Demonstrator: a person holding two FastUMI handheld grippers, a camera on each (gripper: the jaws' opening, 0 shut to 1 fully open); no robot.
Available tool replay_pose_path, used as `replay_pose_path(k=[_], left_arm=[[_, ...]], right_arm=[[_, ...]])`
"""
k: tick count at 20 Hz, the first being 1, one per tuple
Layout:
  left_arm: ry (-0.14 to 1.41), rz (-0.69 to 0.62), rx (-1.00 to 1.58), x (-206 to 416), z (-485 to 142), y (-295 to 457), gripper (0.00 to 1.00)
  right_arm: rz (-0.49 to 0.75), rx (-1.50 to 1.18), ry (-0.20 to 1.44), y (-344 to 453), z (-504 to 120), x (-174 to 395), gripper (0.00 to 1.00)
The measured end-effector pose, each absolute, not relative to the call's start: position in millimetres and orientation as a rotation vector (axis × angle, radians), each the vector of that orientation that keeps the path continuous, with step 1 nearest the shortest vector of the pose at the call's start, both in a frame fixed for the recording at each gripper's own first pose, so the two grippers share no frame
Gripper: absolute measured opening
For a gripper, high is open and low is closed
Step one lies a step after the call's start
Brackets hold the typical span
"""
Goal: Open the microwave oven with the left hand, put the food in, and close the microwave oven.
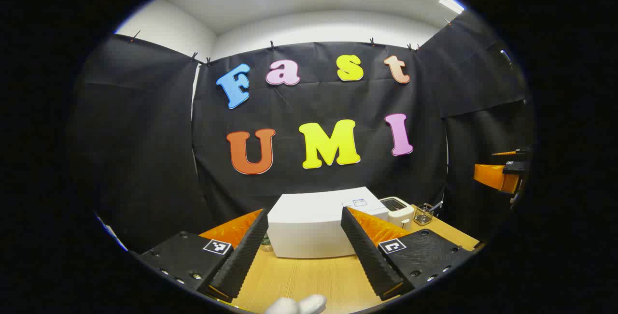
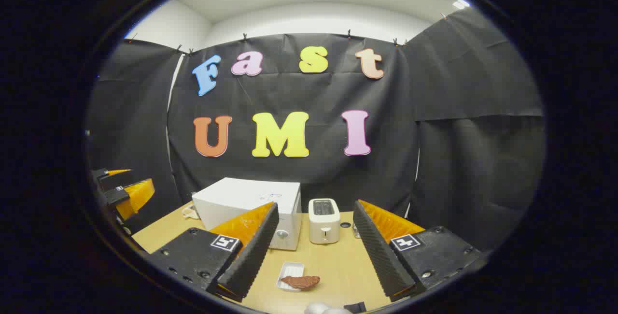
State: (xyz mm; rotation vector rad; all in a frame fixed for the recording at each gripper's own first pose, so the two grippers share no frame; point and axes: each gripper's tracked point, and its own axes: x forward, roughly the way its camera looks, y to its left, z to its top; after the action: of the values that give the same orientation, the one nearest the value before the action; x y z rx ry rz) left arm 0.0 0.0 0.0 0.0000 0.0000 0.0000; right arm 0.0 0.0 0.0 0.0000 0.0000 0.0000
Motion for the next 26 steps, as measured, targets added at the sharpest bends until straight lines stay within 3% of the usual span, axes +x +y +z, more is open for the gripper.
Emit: replay_pose_path(k=[1, 13, 22, 26], left_arm=[[0.002, 0.004, 0.005, 2.2, -0.5, -0.8, 0.95], [0.007, -0.013, 0.009, 33.6, -20.5, -23.2, 0.95], [0.049, -0.153, -0.008, 94.4, -118.7, -119.8, 0.95], [0.093, -0.155, -0.012, 138.2, -161.9, -149.7, 0.95]], right_arm=[[0.005, 0.003, 0.000, -0.1, 0.8, 3.0, 0.99], [0.021, 0.001, 0.012, -8.7, 1.8, 25.8, 0.99], [-0.055, -0.007, 0.063, -44.5, 5.6, 28.8, 0.99], [-0.095, -0.062, 0.074, -52.9, 4.8, 27.5, 0.99]])
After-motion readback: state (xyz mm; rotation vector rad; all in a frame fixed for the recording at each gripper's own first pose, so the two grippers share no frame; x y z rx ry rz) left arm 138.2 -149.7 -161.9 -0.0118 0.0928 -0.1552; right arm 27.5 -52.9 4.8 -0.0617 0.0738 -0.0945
